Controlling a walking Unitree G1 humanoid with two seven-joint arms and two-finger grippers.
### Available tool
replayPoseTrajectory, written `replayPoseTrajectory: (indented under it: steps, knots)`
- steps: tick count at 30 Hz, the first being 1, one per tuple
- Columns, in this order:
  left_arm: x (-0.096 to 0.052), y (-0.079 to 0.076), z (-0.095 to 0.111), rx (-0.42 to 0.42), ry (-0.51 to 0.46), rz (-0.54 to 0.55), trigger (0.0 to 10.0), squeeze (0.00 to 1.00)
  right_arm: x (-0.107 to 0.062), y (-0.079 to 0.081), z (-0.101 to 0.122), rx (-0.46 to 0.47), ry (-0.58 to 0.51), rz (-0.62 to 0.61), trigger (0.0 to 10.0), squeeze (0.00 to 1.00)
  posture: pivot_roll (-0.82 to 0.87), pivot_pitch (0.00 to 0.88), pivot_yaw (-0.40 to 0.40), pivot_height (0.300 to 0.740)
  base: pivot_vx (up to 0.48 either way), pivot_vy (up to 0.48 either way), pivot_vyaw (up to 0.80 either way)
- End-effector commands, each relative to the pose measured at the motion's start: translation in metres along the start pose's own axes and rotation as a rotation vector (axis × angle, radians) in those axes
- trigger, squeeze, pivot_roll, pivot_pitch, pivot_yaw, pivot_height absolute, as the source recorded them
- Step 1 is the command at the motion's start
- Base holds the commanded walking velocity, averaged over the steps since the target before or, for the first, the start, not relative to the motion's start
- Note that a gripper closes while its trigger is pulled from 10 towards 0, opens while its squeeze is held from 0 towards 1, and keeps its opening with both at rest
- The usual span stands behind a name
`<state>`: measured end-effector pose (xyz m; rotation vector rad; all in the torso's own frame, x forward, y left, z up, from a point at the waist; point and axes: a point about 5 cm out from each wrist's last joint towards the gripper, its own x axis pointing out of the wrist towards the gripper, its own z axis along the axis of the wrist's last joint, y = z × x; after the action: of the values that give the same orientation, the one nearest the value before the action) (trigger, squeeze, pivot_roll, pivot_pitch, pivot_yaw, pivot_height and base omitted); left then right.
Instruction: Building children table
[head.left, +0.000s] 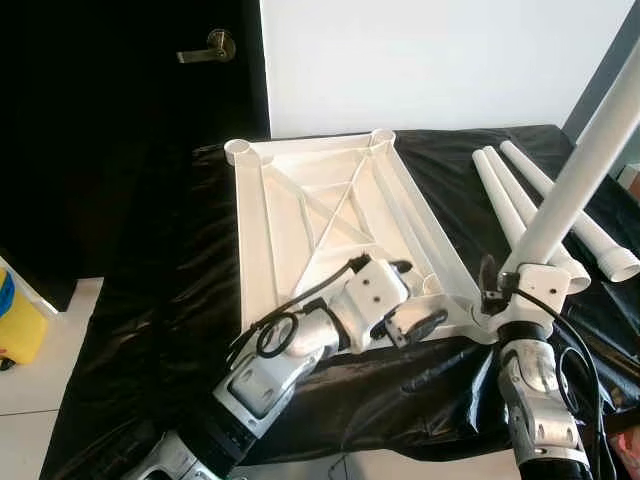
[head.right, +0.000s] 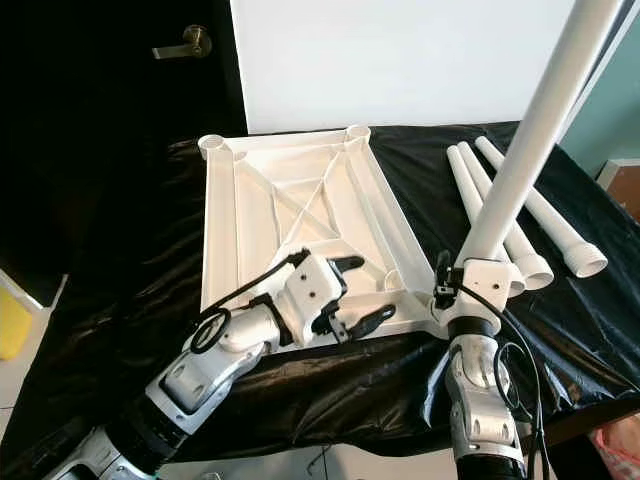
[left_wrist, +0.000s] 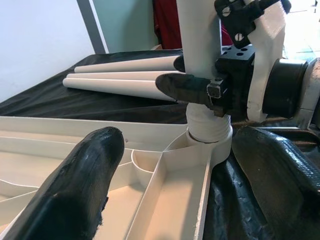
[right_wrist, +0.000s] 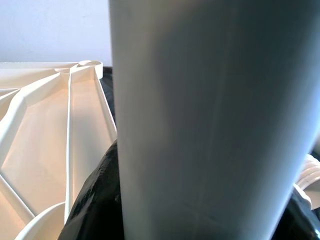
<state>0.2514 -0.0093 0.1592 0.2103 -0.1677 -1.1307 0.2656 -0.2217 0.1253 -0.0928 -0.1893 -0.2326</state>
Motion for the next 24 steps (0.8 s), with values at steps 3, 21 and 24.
replayPoseTrajectory:
  steps: [3, 21, 24]
  knots:
    - [-0.001, -0.007, -0.002, -0.007, 0.012, -0.073, 10.0, 0.00, -0.005, -0.001, -0.007, -0.002, 0.024, 0.008, 10.0, 0.00, -0.03, 0.031, -0.004, 0.740, 0.000, 0.000, 0.00]
    - [-0.001, -0.008, 0.000, -0.004, 0.012, -0.107, 10.0, 0.00, -0.019, 0.003, -0.026, -0.068, 0.003, 0.246, 10.0, 0.00, -0.02, 0.029, 0.003, 0.740, 0.000, 0.000, 0.00]
    - [-0.001, -0.008, 0.000, -0.004, 0.012, -0.106, 10.0, 0.00, -0.022, 0.003, -0.030, -0.081, 0.007, 0.272, 10.0, 0.00, -0.02, 0.028, 0.004, 0.740, 0.000, 0.000, 0.00]
